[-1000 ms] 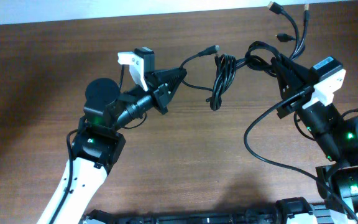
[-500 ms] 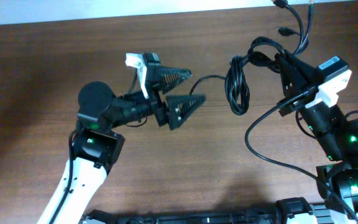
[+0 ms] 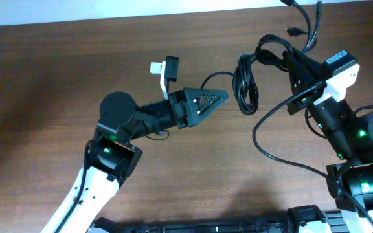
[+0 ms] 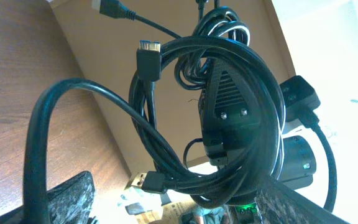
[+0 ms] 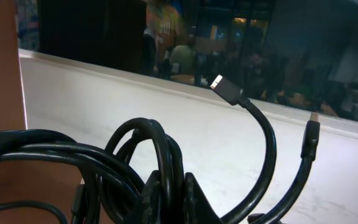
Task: Untangle cables
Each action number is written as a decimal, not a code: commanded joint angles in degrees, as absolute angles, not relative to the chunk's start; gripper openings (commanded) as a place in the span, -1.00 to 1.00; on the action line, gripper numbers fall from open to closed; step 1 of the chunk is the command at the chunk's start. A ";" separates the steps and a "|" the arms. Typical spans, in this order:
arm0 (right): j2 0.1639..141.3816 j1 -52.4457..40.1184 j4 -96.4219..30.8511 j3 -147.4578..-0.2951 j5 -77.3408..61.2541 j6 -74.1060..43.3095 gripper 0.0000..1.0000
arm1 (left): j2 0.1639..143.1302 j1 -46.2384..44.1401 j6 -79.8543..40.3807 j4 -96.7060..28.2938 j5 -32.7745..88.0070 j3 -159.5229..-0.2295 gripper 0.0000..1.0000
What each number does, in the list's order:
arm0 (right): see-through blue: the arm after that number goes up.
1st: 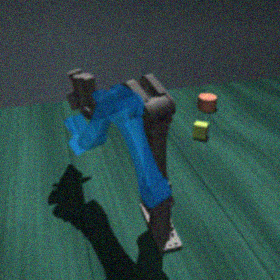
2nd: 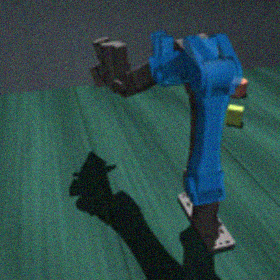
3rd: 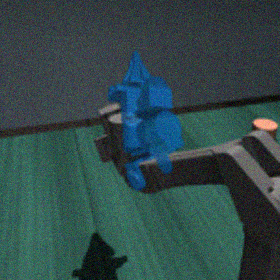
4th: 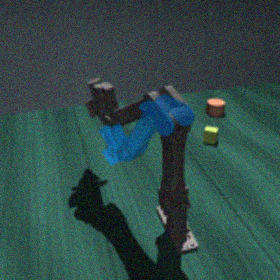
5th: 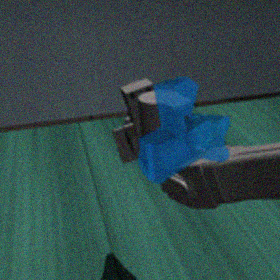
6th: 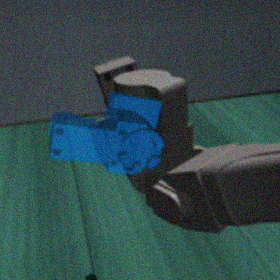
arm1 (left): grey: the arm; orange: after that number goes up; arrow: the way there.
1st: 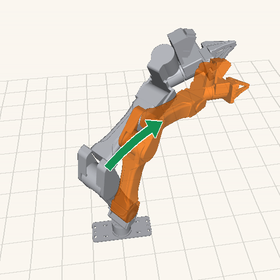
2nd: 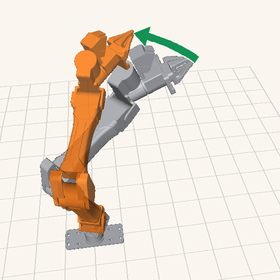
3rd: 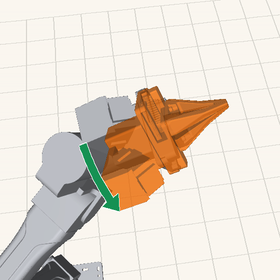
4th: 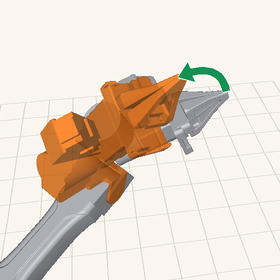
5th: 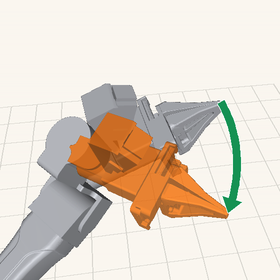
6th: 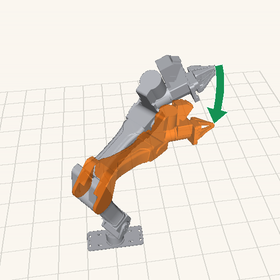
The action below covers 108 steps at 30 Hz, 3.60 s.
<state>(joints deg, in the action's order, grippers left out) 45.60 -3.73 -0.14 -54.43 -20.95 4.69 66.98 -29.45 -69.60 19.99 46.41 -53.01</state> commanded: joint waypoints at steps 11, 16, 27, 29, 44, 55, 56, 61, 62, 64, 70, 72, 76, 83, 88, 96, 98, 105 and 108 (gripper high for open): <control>45.17 -3.31 -1.65 -55.02 -20.40 4.23 -0.92 | 66.74 -35.16 -71.11 29.56 38.81 -53.19 0.43; 45.17 -3.31 -2.39 -55.02 -20.56 4.23 -0.92 | 66.81 -36.80 -68.47 29.56 33.26 -53.19 0.28; 45.17 -3.36 -3.01 -55.02 -22.72 4.21 -0.93 | 67.07 -39.66 -65.87 29.78 28.45 -53.19 -0.56; 45.17 -3.36 -3.03 -55.02 -23.55 4.21 -0.92 | 67.70 -39.66 -65.87 29.78 28.42 -53.19 -0.59; 44.80 -3.33 -6.15 -55.02 -23.35 3.95 0.97 | 68.93 -36.75 -48.01 29.91 27.59 -53.19 -1.00; 40.36 -3.36 -10.83 -55.05 -44.23 -14.83 0.97 | 68.95 -35.09 -16.62 28.29 29.78 -53.19 -1.00; 40.38 -3.36 -9.45 -55.05 -45.80 -16.84 0.97 | 68.95 -35.09 -14.68 28.29 31.75 -53.19 -1.00; 40.42 -3.36 -5.06 -55.05 -51.44 -24.14 0.86 | 68.95 -35.09 -13.10 31.88 40.12 -53.19 -1.00; 40.45 -3.36 -4.91 -55.05 -52.62 -24.18 0.79 | 68.95 -35.09 -13.10 33.10 42.00 -53.19 -1.00; 40.53 -3.36 -4.89 -55.05 -54.15 -24.53 0.64 | 68.95 -35.09 -13.13 34.76 43.99 -53.19 -1.00; 41.21 -3.36 -4.80 -55.05 -54.94 -24.53 0.41 | 68.95 -35.27 -13.13 35.09 46.00 -53.19 -1.00; 42.00 -3.36 -2.72 -55.05 -57.67 -24.53 0.49 | 68.95 -35.48 -13.13 35.09 47.00 -53.19 -1.00; 43.90 -3.36 -2.07 -55.05 -59.48 -24.51 0.09 | 69.32 -37.04 -12.93 35.51 46.94 -53.19 -1.00; 44.51 -3.36 -2.09 -55.05 -59.83 -24.51 -0.89 | 69.32 -36.95 -11.88 35.44 42.33 -53.19 -1.00; 44.51 -3.36 -2.07 -55.05 -59.88 -24.51 -0.92 | 69.32 -34.89 -11.90 35.07 40.45 -53.19 -1.00; 44.51 -3.36 -1.93 -55.05 -63.61 -24.49 -0.92 | 69.32 -28.53 -11.88 34.89 37.58 -53.19 -1.00; 44.51 -3.36 -1.58 -55.05 -64.18 -24.51 -0.92 | 69.32 -28.53 -11.88 34.41 37.26 -53.19 -1.00; 44.51 -3.36 7.73 -55.05 -70.32 -31.05 -0.92 | 69.32 -28.53 -10.09 28.53 29.98 -53.19 -1.00; 44.51 -3.36 8.38 -55.05 -70.32 -31.20 -0.68 | 69.32 -28.53 -7.79 28.42 30.39 -53.19 -1.00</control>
